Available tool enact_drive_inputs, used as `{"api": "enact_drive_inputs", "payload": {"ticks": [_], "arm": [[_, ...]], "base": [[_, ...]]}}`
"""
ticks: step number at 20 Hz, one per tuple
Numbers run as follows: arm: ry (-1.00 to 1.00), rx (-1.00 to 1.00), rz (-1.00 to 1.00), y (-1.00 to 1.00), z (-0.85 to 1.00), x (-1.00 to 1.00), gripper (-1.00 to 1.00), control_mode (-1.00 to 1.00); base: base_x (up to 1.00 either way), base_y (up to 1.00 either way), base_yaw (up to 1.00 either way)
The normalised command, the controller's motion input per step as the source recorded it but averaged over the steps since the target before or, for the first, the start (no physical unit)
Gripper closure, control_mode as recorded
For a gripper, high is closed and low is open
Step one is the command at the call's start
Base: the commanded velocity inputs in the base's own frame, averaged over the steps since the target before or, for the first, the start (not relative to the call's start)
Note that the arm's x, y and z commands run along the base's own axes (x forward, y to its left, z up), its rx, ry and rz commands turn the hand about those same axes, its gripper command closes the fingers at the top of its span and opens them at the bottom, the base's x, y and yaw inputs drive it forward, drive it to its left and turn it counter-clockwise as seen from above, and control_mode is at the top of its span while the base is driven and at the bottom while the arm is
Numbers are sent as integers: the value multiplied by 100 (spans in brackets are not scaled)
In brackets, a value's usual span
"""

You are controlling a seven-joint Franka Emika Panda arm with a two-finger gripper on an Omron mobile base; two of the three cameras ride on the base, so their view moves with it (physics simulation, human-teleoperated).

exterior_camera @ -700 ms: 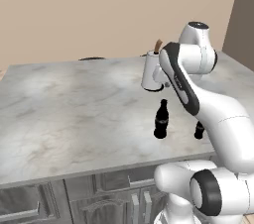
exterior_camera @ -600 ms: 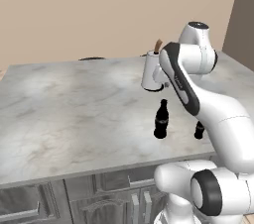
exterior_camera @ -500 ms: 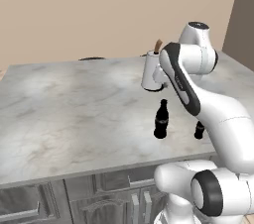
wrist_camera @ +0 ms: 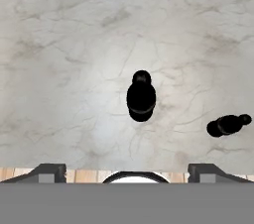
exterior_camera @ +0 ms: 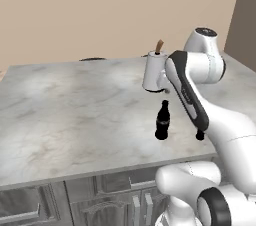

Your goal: Place the large bottle from the dining counter next to the other large bottle outside the sink, and place the small bottle from the dining counter next to the other small bottle inside the sink.

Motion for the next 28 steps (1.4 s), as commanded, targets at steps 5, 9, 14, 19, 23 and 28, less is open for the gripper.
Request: {"api": "enact_drive_inputs", "payload": {"ticks": [5, 9, 14, 19, 23, 28], "arm": [[-13, -1, 0, 0, -20, -30, -100, -100], [-12, -1, 0, 0, -21, -29, -100, -100], [-7, -3, 0, 0, -27, -18, -100, -100], [-4, -2, 0, 0, -31, -4, -100, -100], [-3, 0, 0, 0, -28, 0, -100, -100], [-5, 0, 0, 0, -20, 0, -100, -100]], "base": [[0, 0, 0], [0, 0, 0], [0, 0, 0], [0, 0, 0], [0, 0, 0], [0, 0, 0]]}}
